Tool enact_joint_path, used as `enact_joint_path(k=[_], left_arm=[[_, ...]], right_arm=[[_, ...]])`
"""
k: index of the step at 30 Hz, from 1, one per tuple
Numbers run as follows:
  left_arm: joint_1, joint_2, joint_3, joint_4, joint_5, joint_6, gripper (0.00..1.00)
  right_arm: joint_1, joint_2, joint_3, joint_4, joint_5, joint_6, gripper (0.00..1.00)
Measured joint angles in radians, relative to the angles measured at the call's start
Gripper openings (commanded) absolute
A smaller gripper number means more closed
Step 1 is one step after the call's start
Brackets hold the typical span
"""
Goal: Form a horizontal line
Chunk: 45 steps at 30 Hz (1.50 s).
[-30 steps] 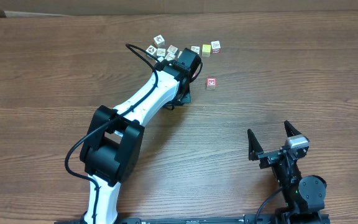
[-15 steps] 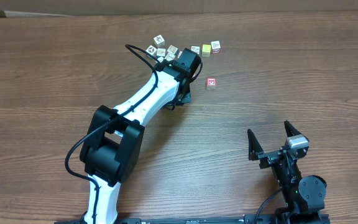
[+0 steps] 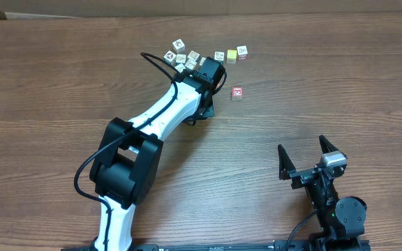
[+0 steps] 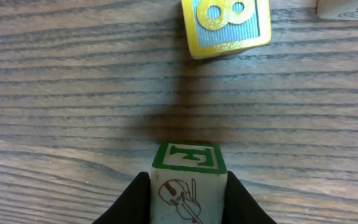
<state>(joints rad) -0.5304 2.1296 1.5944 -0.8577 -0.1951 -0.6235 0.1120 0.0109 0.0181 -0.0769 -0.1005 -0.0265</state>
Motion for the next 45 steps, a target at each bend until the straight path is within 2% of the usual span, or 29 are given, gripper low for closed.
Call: enact_joint_path(k=[9,45], left_arm=[[0.0,0.0,-0.001,-0.01,0.0,-0.01,0.29],[0.0,0.0,-0.006,-0.035,0.012,-0.033,0.31]], right_arm=[[0.0,0.0,0.0,0.0,0.0,0.0,1.0],[0.0,0.0,0.0,0.0,0.0,0.0,1.0]])
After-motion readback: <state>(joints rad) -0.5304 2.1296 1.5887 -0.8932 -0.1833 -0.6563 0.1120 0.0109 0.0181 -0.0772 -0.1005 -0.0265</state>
